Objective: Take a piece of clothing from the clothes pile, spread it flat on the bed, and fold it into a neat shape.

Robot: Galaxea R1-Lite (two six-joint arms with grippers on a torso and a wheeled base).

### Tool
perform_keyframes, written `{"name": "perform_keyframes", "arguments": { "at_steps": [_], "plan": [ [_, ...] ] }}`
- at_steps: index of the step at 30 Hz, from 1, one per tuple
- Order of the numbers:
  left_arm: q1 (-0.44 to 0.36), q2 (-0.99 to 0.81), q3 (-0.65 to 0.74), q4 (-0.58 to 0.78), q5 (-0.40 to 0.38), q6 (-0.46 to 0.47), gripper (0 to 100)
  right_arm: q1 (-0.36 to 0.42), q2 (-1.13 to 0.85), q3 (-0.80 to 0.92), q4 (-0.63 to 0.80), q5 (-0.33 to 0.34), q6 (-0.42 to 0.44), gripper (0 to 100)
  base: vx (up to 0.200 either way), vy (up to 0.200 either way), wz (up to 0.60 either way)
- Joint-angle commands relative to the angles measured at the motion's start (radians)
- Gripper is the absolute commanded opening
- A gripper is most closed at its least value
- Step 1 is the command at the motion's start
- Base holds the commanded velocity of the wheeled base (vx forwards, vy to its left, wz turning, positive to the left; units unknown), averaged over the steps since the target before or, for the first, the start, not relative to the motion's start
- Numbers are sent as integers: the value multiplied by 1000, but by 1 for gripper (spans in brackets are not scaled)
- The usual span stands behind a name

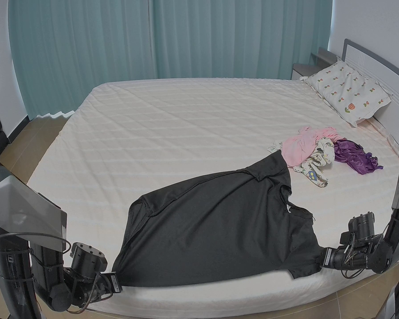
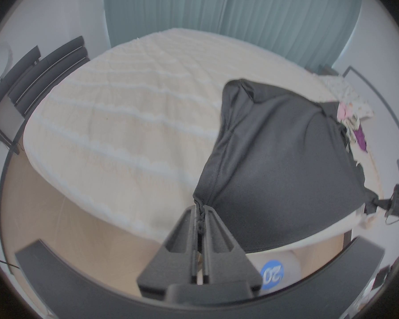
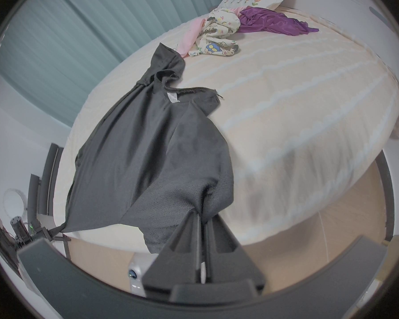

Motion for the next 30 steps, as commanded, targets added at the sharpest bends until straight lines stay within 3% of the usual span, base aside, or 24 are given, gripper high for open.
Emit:
{"name": "perform_keyframes", "arguments": {
  "at_steps": [1,5,15,16,24,26,30],
  "plan": [
    [-82,-12,20,76,-1,0,0,-50,17,65,1,2,-55,0,0,0,0],
    [-125,-11,20,137,0,-6,0,-70,23,97,1,2,-101,0,0,0,0],
    [-138,-3,20,173,3,-3,0,-71,81,123,-10,-7,-139,0,0,0,0],
    [-138,-3,20,171,2,-1,100,-71,84,120,-12,-7,-141,100,0,0,0],
    [-85,-19,20,111,2,-4,100,-82,58,109,-93,-7,-130,100,0,0,0],
    [-33,-71,16,51,-6,-4,100,-120,47,102,-163,-4,-131,100,0,0,0],
    [76,-101,-54,-18,-44,-1,100,-150,61,40,-176,5,-99,100,0,0,0]
  ]
}}
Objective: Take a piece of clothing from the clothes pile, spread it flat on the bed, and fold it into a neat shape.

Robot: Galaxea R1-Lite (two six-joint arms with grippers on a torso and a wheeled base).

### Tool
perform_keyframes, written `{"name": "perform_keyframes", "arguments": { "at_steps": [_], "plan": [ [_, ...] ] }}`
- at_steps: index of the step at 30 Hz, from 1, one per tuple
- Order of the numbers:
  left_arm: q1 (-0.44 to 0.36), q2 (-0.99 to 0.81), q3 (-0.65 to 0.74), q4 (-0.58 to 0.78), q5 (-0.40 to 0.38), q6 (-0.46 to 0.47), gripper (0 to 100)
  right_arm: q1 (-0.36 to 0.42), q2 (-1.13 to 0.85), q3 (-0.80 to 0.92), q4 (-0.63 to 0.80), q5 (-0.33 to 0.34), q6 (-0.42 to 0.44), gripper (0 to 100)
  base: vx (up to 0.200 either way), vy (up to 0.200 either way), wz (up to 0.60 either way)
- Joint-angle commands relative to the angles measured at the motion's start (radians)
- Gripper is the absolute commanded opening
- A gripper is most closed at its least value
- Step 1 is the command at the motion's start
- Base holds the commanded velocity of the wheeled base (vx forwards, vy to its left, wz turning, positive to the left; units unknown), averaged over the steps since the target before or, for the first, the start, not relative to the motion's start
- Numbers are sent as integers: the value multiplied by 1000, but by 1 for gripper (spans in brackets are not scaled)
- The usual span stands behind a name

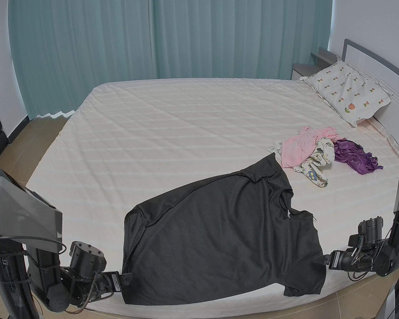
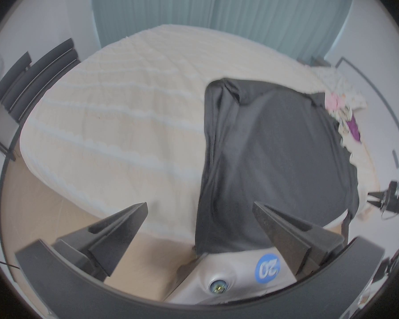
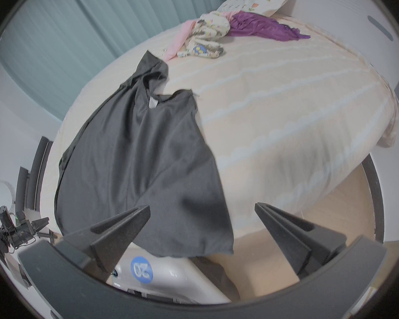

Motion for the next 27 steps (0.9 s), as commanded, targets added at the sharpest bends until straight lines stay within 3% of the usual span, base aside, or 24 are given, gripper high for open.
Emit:
{"name": "perform_keyframes", "arguments": {
  "at_steps": [1,3,7,12,13,20,22,27],
  "plan": [
    [132,-54,-87,-46,-35,1,100,-40,6,-76,-18,11,62,100,0,0,0],
    [180,-45,-150,-42,-68,-2,100,-36,14,-113,-16,23,127,100,0,0,0],
    [256,9,-286,-40,-153,-8,100,-19,57,-136,-21,44,173,100,0,0,0],
    [285,113,-516,40,-164,-28,100,-4,77,-163,-21,53,227,100,0,0,0],
    [287,118,-539,55,-164,-34,100,1,77,-168,-21,55,238,100,0,0,0],
    [252,131,-907,492,-192,-246,100,69,77,-208,-21,66,453,100,0,0,0],
    [239,141,-966,561,-192,-281,100,76,77,-215,-23,66,500,100,0,0,0],
    [192,161,-1009,572,-189,-318,100,76,74,-211,-27,69,528,100,0,0,0]
  ]
}}
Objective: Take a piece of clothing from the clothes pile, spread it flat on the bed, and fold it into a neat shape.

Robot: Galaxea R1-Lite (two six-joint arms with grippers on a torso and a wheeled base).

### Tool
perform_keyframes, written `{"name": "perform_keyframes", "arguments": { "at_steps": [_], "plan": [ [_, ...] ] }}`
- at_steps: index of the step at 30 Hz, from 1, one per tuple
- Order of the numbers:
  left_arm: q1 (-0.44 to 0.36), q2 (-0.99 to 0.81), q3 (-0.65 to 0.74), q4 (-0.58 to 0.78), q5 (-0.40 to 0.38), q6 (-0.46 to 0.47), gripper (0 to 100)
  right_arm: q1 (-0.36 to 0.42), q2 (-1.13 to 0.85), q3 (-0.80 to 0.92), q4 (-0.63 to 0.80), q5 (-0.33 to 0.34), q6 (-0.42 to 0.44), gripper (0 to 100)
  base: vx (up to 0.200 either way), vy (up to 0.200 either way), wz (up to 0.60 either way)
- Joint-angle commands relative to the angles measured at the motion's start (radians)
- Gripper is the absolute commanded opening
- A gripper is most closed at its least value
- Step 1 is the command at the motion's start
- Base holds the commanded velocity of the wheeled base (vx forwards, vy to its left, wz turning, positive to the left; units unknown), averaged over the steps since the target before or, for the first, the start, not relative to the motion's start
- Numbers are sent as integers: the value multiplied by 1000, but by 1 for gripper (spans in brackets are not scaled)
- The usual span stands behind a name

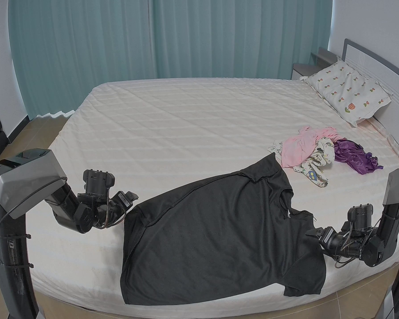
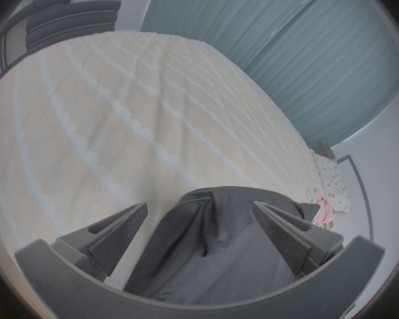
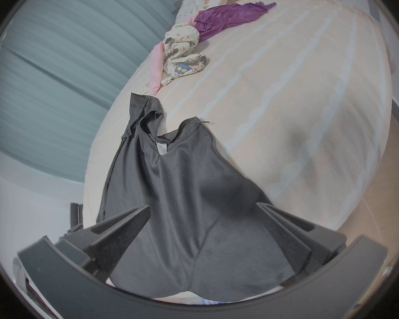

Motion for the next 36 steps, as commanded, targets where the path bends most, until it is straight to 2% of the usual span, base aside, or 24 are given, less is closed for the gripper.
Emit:
{"name": "perform_keyframes", "arguments": {
  "at_steps": [1,7,23,27,28,30,32,36],
  "plan": [
    [-61,54,-106,28,-1,-35,100,25,10,-12,-3,9,43,100,0,0,0],
    [-92,94,-126,31,19,-27,100,28,13,-14,-3,14,80,100,0,0,0],
    [-121,163,-197,28,56,-13,100,26,13,-22,-4,15,80,100,0,0,0],
    [-137,227,-256,15,111,31,100,26,19,-22,-4,17,81,100,0,0,0],
    [-126,241,-299,-25,159,18,100,26,22,-22,-9,17,81,100,0,0,0],
    [-95,261,-328,-87,173,-12,100,26,28,-18,-27,17,81,100,0,0,0],
    [-75,269,-339,-133,174,-38,100,26,38,-14,-49,15,80,100,0,0,0],
    [-23,250,-348,-255,171,-177,100,26,79,-2,-120,12,78,100,0,0,0]
  ]
}}
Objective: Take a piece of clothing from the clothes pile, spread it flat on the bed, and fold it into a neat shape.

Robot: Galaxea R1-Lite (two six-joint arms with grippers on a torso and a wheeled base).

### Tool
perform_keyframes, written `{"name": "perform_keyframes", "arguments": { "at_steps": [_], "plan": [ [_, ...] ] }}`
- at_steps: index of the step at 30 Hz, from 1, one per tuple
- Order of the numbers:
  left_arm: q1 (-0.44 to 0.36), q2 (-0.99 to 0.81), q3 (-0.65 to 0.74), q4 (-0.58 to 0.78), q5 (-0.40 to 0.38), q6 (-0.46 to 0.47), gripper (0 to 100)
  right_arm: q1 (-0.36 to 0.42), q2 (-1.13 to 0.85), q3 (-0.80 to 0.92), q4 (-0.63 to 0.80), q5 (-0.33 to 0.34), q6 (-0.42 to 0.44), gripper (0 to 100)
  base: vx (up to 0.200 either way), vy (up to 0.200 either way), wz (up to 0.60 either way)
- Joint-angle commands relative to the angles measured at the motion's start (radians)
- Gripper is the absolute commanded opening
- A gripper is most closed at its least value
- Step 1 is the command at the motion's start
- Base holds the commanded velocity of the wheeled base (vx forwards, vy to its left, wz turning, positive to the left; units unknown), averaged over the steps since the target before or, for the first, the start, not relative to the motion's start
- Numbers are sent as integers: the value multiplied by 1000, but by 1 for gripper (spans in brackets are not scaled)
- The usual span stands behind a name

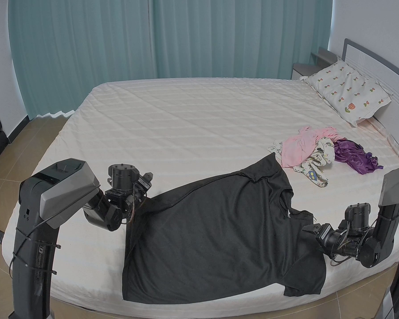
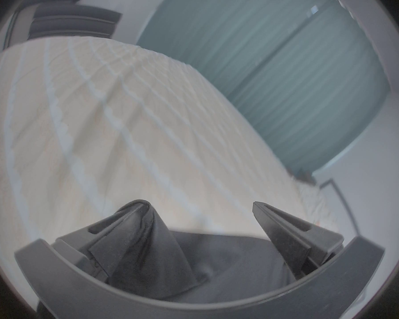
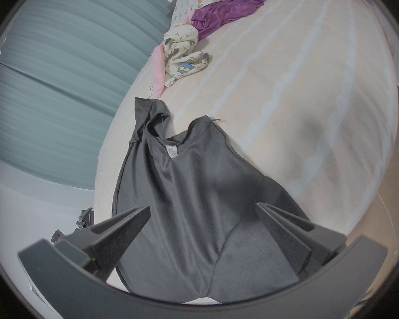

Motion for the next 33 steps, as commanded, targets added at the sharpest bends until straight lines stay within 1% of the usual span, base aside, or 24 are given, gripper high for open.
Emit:
{"name": "perform_keyframes", "arguments": {
  "at_steps": [1,4,7,16,20,23,24,25,26,27,29,33],
  "plan": [
    [72,4,-30,-85,2,-110,100,1,57,19,-63,-3,-2,100,0,0,0],
    [112,3,-41,-110,4,-120,100,1,61,28,-87,-3,-2,100,0,0,0],
    [127,10,-48,-110,-1,-124,100,1,61,31,-92,-3,-2,100,0,0,0],
    [135,23,-54,-104,-1,-116,100,2,61,31,-92,-3,-2,100,0,0,0],
    [133,13,-30,-102,-5,-116,100,2,61,32,-92,-3,-2,100,0,0,0],
    [119,-31,45,-105,-22,-111,100,2,61,37,-92,-3,-2,100,0,0,0],
    [118,-33,50,-105,-25,-111,100,2,61,37,-92,-1,-2,100,0,0,0],
    [86,-62,117,-114,-87,-107,100,2,61,37,-92,-3,-2,100,0,0,0],
    [84,-63,122,-114,-91,-107,100,2,61,37,-92,-3,-2,100,0,0,0],
    [66,-86,160,-117,-128,-101,100,2,61,37,-92,-3,-2,100,0,0,0],
    [40,-99,182,-117,-139,-94,100,2,61,38,-92,-3,-2,100,0,0,0],
    [-19,-100,194,-116,-134,-91,100,2,61,38,-92,-3,-2,100,0,0,0]
  ]
}}
